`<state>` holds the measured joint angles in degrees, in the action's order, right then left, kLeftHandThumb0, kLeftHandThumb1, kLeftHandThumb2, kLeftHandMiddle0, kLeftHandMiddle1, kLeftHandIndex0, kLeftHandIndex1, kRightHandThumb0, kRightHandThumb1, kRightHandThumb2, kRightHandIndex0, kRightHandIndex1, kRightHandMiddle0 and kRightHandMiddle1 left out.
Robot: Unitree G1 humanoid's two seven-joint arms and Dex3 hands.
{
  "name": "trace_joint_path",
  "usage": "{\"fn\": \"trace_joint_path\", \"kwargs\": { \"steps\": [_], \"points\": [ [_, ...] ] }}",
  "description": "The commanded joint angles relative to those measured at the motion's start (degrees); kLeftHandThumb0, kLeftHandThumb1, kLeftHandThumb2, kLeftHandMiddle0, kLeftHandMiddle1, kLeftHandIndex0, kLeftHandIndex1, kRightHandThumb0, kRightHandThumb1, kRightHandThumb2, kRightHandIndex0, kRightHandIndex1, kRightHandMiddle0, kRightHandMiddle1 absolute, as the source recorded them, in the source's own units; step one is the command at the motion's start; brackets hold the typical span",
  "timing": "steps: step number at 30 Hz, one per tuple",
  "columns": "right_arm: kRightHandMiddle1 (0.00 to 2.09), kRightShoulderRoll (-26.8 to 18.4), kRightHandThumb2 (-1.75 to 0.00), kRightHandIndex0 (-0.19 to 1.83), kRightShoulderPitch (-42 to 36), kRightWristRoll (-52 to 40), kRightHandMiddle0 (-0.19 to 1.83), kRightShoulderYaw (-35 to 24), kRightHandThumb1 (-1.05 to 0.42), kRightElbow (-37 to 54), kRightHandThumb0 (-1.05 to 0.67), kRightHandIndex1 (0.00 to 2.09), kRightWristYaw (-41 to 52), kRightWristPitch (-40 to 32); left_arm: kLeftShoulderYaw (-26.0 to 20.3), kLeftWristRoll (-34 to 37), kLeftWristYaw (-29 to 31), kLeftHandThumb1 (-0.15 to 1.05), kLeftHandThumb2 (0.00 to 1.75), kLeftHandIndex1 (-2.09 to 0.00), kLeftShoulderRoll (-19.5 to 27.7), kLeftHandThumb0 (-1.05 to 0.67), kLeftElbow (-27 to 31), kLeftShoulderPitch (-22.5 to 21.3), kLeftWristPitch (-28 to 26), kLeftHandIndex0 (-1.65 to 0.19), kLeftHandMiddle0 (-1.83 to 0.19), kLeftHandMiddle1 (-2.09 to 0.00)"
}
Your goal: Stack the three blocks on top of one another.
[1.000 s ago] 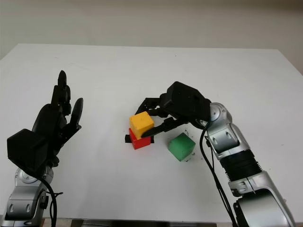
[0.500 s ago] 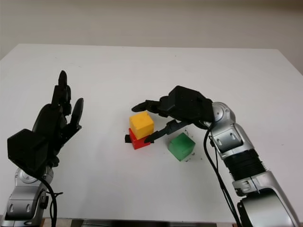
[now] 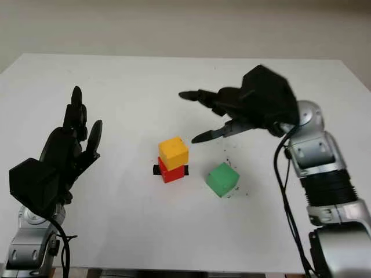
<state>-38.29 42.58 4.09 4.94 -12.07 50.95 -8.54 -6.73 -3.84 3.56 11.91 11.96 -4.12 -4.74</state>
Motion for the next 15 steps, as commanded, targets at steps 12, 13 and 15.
{"fn": "trace_joint_path", "kwargs": {
  "steps": [12,13,15],
  "points": [
    [0.15,-13.16,-0.04,0.0,-3.86,-0.21,0.25,-7.87,-0.85,0.18,-0.68,0.09,-1.12,15.06,0.24,0.19,0.36,1.05,0.6,0.0,0.11,-0.72,-0.76,-0.65,0.88,0.19,0.19,-0.02],
    [0.14,-13.98,-0.04,0.01,-5.02,-0.12,0.27,-8.1,-0.84,0.71,-0.65,0.08,-0.97,16.67,0.21,0.24,0.41,1.05,0.6,0.0,0.12,-0.72,-0.77,-0.64,0.9,0.19,0.19,-0.02],
    [0.12,-15.75,-0.04,0.01,-7.29,0.54,0.29,-8.17,-0.82,2.33,-0.6,0.07,-0.6,19.66,0.2,0.2,0.44,1.05,0.6,0.0,0.19,-0.73,-0.74,-0.63,0.89,0.19,0.19,-0.01]
  ]
}}
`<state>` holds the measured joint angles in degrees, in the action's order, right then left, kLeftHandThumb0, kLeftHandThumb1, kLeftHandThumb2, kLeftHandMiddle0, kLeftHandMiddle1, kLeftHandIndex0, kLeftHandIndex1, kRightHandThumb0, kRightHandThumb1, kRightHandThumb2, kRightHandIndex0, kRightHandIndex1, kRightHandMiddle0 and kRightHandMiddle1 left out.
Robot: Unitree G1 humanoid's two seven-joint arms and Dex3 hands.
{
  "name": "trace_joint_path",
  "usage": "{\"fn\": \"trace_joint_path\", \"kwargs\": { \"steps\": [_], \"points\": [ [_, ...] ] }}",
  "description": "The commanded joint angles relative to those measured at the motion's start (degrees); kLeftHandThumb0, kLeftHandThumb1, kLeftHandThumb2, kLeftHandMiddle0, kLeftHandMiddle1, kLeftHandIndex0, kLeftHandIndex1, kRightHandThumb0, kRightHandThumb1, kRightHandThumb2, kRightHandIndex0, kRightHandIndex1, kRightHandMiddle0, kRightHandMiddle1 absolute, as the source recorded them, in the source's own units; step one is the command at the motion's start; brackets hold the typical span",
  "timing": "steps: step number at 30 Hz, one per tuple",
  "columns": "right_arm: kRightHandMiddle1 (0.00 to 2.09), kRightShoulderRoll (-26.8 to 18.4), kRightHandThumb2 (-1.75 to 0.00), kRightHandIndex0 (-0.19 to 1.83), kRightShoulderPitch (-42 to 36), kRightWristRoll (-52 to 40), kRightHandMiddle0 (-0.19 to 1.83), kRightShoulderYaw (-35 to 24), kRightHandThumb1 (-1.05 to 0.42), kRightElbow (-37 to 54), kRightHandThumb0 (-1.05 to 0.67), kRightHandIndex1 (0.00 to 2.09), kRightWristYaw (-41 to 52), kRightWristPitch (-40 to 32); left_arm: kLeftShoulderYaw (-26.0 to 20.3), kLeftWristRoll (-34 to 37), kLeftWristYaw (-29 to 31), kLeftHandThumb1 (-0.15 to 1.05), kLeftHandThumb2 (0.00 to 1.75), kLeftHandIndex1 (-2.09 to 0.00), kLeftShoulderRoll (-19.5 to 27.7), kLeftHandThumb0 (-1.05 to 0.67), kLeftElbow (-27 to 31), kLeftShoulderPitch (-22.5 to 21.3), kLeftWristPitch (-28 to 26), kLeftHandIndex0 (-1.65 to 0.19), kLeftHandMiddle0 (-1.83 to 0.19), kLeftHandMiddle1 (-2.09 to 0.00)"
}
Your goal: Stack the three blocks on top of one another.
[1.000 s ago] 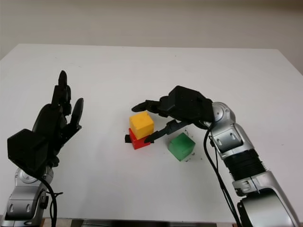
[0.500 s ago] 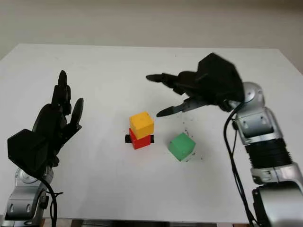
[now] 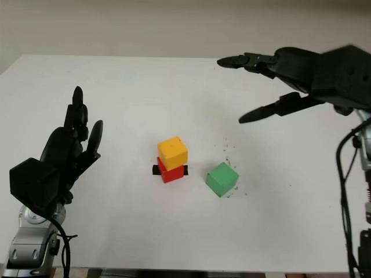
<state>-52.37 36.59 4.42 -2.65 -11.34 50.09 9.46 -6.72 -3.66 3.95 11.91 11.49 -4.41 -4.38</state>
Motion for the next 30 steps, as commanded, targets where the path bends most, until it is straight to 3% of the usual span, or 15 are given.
{"fn": "trace_joint_path", "kwargs": {
  "steps": [1,5,9,22,30],
  "points": [
    [0.11,-2.64,-0.05,-0.01,-2.33,0.94,0.3,-0.33,-0.82,2.47,-0.57,0.06,0.41,3.94,0.16,0.06,0.1,1.05,0.61,0.0,0.22,-0.73,-0.31,-0.35,0.68,0.19,0.19,-0.01],
    [0.1,-5.85,-0.07,-0.02,-5.57,7.2,0.33,1.36,-0.87,5.15,-0.59,0.05,-1.46,16.52,0.07,0.33,0.37,1.05,0.61,0.0,0.26,-0.73,-0.49,-0.31,1.12,0.19,0.19,0.0],
    [0.11,-6.55,-0.07,0.0,-6.88,13.35,0.38,3.99,-0.89,7.17,-0.63,0.06,-3.8,24.36,-0.11,0.75,0.38,1.05,0.6,0.0,0.16,-0.72,-0.48,-0.39,1.17,0.19,0.19,0.0],
    [0.12,-3.65,-0.04,0.01,-10.13,14.26,0.43,6.7,-0.82,4.97,-0.59,0.06,-9.22,26.75,-0.01,0.95,0.52,1.05,0.6,0.0,0.31,-0.73,-0.76,-0.37,1.56,0.19,0.19,-0.01],
    [0.13,-2.69,-0.06,0.02,-11.47,13.71,0.46,7.69,-0.85,3.84,-0.55,0.06,-10.31,26.59,-0.01,0.51,0.53,1.05,0.61,0.0,0.46,-0.74,-1.03,-0.57,1.79,0.19,0.19,0.0]
  ]
}}
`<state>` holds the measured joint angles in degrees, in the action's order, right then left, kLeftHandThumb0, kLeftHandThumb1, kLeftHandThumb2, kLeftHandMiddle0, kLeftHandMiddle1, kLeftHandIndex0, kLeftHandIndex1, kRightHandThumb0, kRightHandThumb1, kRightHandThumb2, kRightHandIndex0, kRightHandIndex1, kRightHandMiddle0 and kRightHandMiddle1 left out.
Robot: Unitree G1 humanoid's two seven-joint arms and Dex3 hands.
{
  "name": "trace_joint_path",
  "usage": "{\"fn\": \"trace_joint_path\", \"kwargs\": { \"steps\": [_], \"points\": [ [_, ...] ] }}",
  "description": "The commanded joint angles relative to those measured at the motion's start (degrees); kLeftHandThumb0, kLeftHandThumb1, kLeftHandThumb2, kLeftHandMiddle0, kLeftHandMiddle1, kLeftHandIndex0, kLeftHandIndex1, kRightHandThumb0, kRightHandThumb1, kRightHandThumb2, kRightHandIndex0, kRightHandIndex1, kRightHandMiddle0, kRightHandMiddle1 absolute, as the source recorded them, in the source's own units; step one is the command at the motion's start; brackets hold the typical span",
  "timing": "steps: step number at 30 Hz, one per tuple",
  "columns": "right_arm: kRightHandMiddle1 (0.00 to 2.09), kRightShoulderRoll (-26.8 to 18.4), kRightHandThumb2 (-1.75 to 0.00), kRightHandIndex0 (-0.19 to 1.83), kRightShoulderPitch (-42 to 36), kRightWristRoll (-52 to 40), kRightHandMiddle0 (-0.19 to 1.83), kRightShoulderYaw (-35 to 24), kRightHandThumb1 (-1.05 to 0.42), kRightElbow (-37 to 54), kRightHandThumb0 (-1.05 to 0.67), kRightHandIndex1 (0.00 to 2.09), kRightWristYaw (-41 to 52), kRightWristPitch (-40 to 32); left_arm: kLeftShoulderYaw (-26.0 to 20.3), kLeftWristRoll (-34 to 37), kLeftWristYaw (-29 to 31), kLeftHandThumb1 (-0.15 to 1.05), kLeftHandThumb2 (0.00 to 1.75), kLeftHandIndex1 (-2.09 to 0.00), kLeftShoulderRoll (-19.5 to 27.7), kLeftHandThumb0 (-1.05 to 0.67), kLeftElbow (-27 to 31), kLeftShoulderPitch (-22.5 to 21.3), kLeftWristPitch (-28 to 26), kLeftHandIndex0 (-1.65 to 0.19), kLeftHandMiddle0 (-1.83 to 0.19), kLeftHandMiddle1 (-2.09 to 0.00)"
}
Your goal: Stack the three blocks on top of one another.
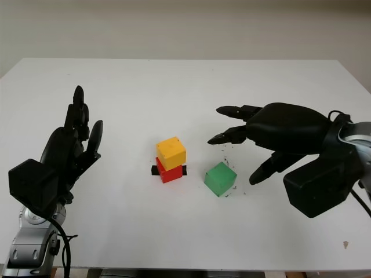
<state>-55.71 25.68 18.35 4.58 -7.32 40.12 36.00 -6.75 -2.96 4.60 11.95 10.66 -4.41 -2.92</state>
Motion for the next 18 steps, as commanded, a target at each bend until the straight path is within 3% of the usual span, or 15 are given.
{"fn": "trace_joint_path", "kwargs": {
  "steps": [1,18],
  "points": [
    [0.13,0.74,-0.06,0.02,-0.8,0.19,0.46,0.7,-0.86,-0.34,-0.56,0.06,-0.54,0.21,0.0,-0.24,-0.18,1.05,0.61,0.0,0.42,-0.74,-0.22,-0.61,0.37,0.19,0.19,-0.01],
    [0.16,2.79,-0.05,0.01,-1.88,3.0,0.49,3.88,-0.85,-4.01,-0.59,0.05,-4.03,3.14,-0.12,0.07,-0.18,1.05,0.6,0.0,0.24,-0.73,0.4,-0.47,-0.41,0.19,0.19,0.0]
  ]
}}
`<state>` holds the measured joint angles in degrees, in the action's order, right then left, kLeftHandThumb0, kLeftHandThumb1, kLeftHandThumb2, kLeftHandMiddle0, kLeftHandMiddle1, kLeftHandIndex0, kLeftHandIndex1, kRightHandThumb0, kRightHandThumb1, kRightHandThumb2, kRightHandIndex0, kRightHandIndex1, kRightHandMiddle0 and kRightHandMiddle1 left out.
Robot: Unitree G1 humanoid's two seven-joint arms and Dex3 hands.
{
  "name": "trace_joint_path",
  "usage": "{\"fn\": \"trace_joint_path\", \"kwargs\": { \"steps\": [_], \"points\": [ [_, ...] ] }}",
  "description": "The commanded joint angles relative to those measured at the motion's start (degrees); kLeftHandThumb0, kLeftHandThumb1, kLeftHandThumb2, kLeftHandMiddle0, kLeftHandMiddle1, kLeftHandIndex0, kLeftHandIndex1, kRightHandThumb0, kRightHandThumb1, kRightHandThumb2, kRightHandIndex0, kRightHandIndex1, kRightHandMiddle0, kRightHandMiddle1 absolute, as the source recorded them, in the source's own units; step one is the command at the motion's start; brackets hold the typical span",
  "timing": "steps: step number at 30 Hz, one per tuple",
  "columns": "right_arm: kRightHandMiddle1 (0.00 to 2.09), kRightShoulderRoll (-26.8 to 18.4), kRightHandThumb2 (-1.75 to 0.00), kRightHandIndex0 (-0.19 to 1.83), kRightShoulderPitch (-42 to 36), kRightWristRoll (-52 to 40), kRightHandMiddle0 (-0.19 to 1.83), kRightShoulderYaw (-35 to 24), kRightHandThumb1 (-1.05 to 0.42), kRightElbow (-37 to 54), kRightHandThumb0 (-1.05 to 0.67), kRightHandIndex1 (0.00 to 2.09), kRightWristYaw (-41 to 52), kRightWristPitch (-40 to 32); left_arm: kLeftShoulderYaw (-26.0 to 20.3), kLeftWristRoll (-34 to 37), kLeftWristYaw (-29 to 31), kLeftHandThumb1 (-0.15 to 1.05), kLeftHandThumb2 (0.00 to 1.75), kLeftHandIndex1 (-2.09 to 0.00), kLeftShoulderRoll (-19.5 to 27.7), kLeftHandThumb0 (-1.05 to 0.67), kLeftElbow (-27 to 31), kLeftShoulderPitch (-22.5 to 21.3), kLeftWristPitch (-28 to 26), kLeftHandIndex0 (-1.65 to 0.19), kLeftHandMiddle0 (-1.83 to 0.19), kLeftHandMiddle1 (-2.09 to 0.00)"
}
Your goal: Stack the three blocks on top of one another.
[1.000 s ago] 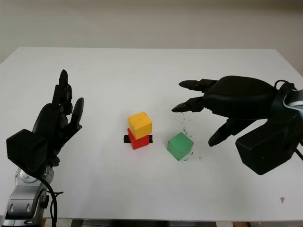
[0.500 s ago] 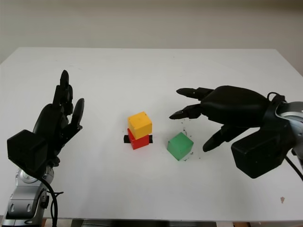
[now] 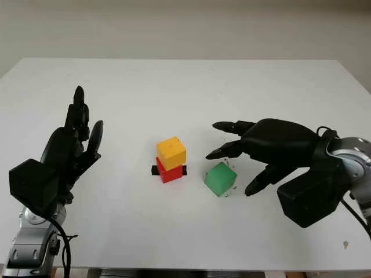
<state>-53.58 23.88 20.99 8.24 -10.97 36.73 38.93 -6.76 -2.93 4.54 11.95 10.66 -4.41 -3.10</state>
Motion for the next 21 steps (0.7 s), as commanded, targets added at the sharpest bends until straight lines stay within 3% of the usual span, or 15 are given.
{"fn": "trace_joint_path", "kwargs": {
  "steps": [1,16,17,20,21],
  "points": [
    [0.16,0.78,-0.05,0.01,0.01,1.11,0.5,0.44,-0.85,-0.39,-0.59,0.05,-0.96,0.15,-0.17,0.01,-0.24,1.05,0.59,0.0,0.2,-0.73,0.44,-0.42,-0.21,0.19,0.19,-0.01],
    [0.24,4.31,-0.06,0.02,3.35,5.31,0.55,2.36,-0.9,-7.73,-0.53,0.06,-7.98,3.98,-0.57,0.44,-0.73,1.05,0.57,0.0,-0.03,-0.73,1.14,-0.08,-0.98,0.19,0.19,-0.04],
    [0.33,4.56,-0.06,0.05,3.87,5.57,0.57,2.51,-0.9,-8.76,-0.53,0.07,-8.86,5.03,-0.65,0.47,-0.74,1.05,0.57,0.0,0.02,-0.74,1.15,-0.08,-0.93,0.19,0.19,-0.04],
    [0.94,4.78,-0.05,0.09,5.04,6.37,0.34,2.98,-0.91,-10.83,-0.53,0.06,-10.49,7.14,-0.7,0.23,-0.92,1.05,0.56,0.0,0.12,-0.76,1.56,0.01,-1.52,0.19,0.19,-0.04],
    [1.02,4.86,-0.05,0.1,5.48,6.82,0.32,3.13,-0.91,-11.55,-0.54,0.06,-11.19,7.99,-0.59,0.01,-1.01,1.05,0.56,0.0,0.13,-0.76,1.93,0.05,-2.02,0.19,0.19,-0.04]
  ]
}}
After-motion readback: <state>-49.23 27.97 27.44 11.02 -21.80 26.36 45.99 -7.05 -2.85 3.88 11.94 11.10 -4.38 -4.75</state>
